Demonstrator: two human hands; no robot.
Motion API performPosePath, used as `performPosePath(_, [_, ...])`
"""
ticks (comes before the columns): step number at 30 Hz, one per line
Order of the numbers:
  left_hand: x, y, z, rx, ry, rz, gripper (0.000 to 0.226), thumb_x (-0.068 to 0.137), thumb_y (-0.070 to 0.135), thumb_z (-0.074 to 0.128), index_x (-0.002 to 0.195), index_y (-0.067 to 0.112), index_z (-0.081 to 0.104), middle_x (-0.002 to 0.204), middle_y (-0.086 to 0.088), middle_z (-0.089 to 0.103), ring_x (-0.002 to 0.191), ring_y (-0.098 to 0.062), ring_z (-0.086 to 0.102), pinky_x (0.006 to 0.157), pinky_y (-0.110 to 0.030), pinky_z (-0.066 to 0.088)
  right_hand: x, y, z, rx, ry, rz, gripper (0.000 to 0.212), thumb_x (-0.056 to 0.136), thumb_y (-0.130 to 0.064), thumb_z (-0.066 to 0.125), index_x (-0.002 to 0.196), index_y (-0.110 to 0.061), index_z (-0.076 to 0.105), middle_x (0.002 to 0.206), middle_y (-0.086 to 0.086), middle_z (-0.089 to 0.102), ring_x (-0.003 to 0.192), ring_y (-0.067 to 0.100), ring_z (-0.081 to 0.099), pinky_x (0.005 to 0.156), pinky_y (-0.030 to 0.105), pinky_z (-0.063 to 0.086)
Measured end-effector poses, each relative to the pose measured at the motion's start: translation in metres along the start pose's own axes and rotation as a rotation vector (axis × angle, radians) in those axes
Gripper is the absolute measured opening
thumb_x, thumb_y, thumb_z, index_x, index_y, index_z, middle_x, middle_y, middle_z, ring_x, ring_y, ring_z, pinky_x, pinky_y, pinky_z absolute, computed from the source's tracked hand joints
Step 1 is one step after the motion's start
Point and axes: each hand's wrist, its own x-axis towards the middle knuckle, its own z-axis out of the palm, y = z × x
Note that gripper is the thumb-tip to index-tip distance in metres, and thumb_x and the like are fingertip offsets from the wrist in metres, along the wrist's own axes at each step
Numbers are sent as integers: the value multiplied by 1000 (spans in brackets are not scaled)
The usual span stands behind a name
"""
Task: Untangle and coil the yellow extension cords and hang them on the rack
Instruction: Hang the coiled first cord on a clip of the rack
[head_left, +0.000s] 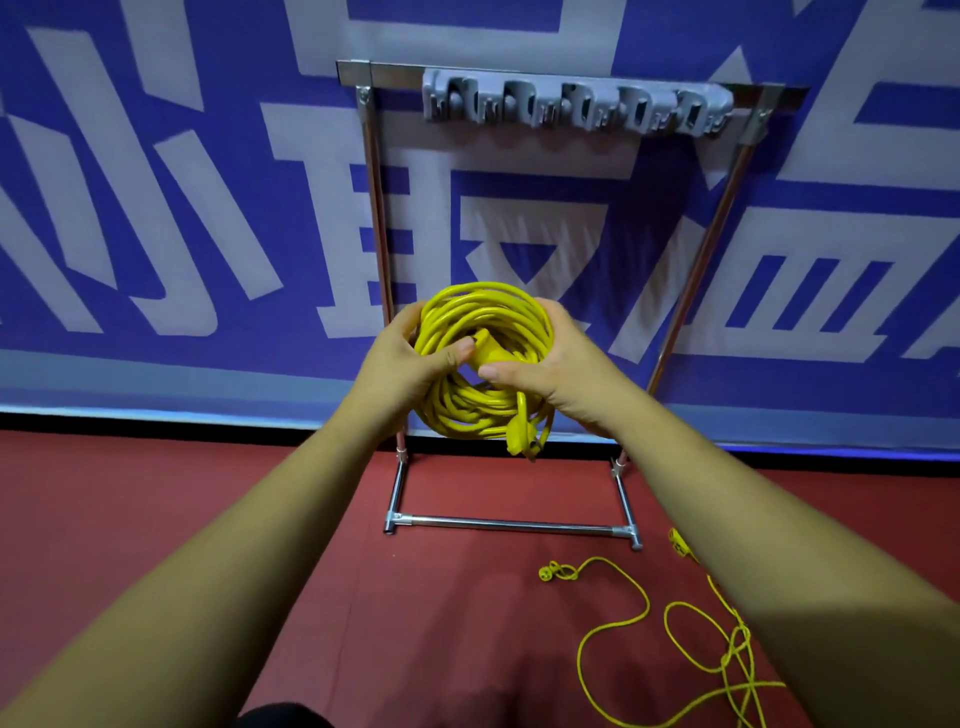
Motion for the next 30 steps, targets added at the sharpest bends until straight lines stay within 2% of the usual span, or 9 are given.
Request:
performPosePath(3, [12, -5, 0, 72, 74, 24, 37, 82, 25, 80, 115, 24, 62, 106, -4, 73, 100, -15, 70, 88, -32, 56, 14, 4, 6, -47, 73, -3, 74, 70, -24, 88, 129, -13, 44, 117, 1, 67, 108, 8, 65, 94, 31, 53])
performPosePath(7, [34, -4, -1, 157, 164, 0, 37, 79, 22, 81, 110, 15, 61, 96, -8, 72, 87, -18, 71, 78, -33, 58, 38, 8, 6, -219, 182, -5, 63, 72, -40, 83, 121, -23, 48, 111, -4, 67, 103, 10, 65, 93, 38, 54])
performPosePath(12, [64, 12, -15, -36, 81, -54, 41, 81, 19, 80, 115, 22, 59, 104, -10, 71, 93, -26, 71, 77, -36, 59, 70, -16, 3, -229, 135, -39, 50, 87, -49, 68, 121, -19, 48, 106, -7, 66, 97, 5, 64, 86, 28, 51])
performPosePath(16, [83, 27, -28, -69, 37, 1, 57, 81, 29, 79, 130, 28, 51, 113, -7, 70, 92, -21, 72, 72, -30, 58, 98, -29, 4, -307, 207, -84, 41, 90, -59, 55, 108, -22, 53, 89, -8, 66, 85, 10, 64, 80, 34, 52])
performPosePath(19, [96, 37, -36, 51, 113, 88, 39, 86, 39, 73, 122, 30, 59, 105, -3, 72, 93, -16, 72, 73, -26, 58, 119, -36, 7, -352, 303, -121, 40, 87, -65, 53, 91, -25, 51, 75, -8, 62, 76, 14, 61, 73, 39, 51])
performPosePath(22, [114, 44, -40, 105, 203, 161, 22, 90, 39, 69, 107, 27, 64, 91, 7, 72, 80, -1, 69, 67, -18, 54, 140, -46, 11, -410, 376, -141, 49, 82, -73, 46, 83, -25, 47, 73, -5, 61, 80, 22, 61, 74, 46, 51])
performPosePath(25, [135, 52, -48, 206, 252, 208, 23, 90, 46, 67, 101, 25, 64, 88, 5, 72, 79, -5, 69, 65, -22, 55, 162, -55, 12, -452, 385, -161, 48, 87, -68, 48, 83, -21, 47, 73, -3, 60, 82, 25, 59, 70, 41, 47])
performPosePath(28, [160, 59, -55, 252, 268, 237, 27, 91, 47, 66, 102, 22, 63, 89, 2, 71, 79, -9, 68, 67, -25, 55, 185, -65, 9, -365, 388, -193, 39, 91, -56, 56, 84, -18, 50, 70, -5, 57, 71, 15, 56, 60, 33, 38])
performPosePath(30, [178, 65, -57, 273, 263, 263, 27, 91, 47, 65, 103, 22, 63, 88, 3, 70, 78, -9, 67, 66, -25, 55, 204, -69, 6, -311, 392, -212, 35, 91, -50, 60, 89, -16, 53, 81, -2, 60, 74, 13, 56, 63, 30, 37])
